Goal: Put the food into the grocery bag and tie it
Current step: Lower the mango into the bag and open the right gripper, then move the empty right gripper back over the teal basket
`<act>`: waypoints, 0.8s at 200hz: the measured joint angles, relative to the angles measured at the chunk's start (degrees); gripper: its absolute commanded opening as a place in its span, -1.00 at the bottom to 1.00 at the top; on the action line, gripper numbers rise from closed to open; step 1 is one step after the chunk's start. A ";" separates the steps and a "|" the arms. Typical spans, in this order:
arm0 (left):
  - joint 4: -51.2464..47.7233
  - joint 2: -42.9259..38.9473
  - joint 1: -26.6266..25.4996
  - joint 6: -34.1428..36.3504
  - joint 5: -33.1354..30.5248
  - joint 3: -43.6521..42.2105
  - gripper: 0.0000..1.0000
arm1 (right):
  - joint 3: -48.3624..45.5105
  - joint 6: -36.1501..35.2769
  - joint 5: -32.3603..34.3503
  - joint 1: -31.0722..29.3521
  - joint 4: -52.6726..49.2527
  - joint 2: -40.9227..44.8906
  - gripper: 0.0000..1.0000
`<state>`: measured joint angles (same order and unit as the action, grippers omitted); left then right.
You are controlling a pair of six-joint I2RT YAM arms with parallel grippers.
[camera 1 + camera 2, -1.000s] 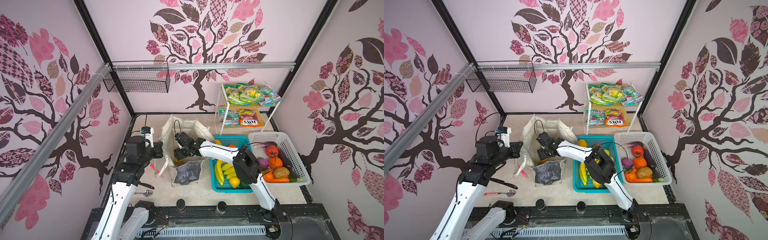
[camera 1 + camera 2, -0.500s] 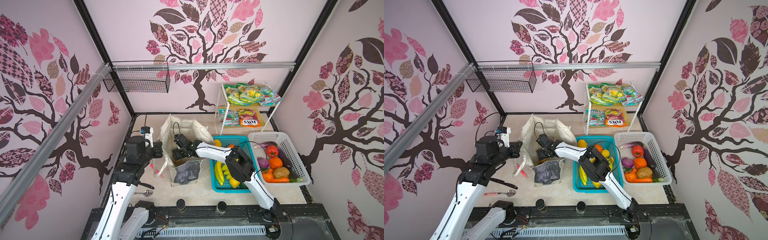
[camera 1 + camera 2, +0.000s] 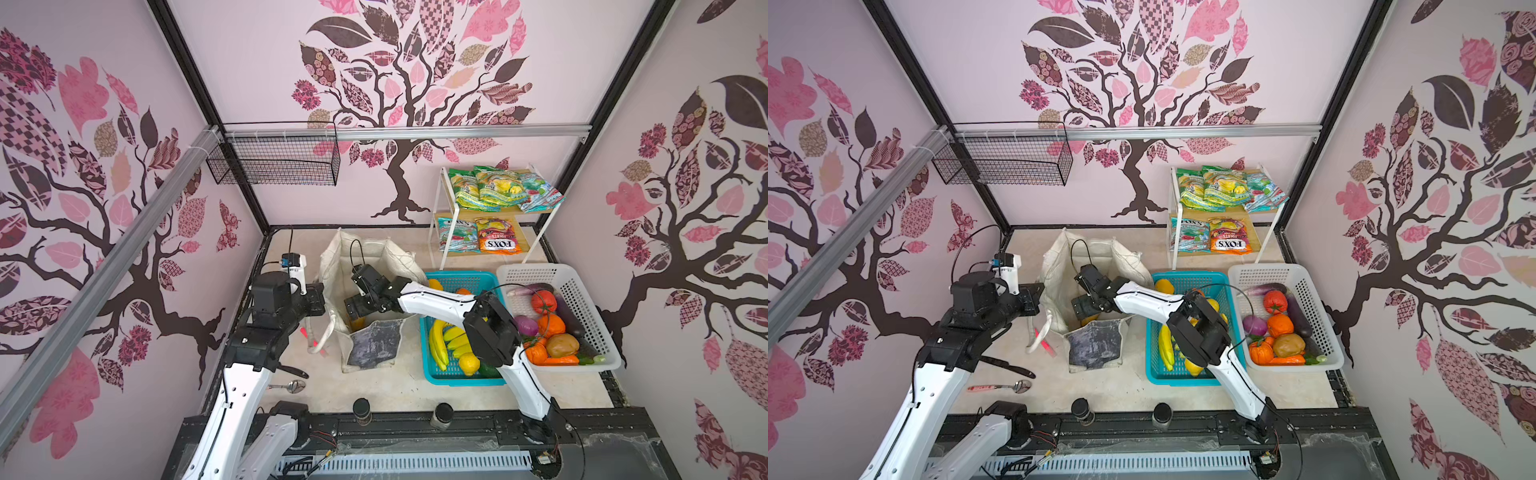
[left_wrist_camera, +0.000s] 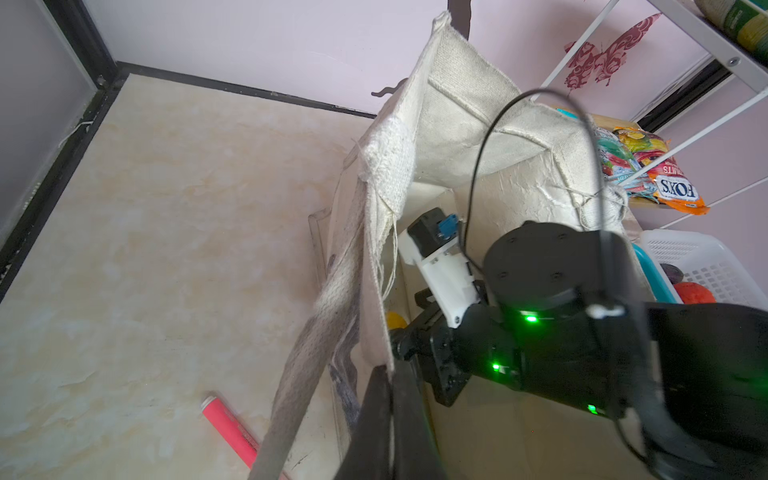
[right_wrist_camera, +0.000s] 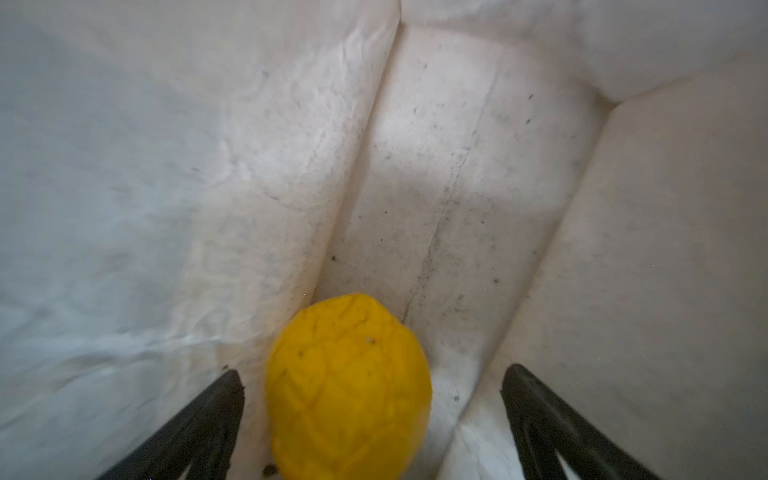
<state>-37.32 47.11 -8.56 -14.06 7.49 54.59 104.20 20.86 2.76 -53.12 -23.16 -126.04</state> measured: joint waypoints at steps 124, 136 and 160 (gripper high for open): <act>0.17 0.85 0.02 0.00 -0.07 -0.02 -1.00 | -35.71 -1.88 -2.60 4.42 14.84 51.01 0.99; 0.26 1.01 0.00 -0.02 0.13 -0.02 -1.00 | -39.71 -0.66 -3.48 6.97 15.23 54.58 0.99; 0.46 1.55 0.00 0.00 0.57 0.00 -1.00 | -46.34 0.85 -2.54 10.36 13.05 62.42 0.99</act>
<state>-36.86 48.66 -8.56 -14.06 8.05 54.59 57.87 21.71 0.23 -42.76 -10.11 -63.61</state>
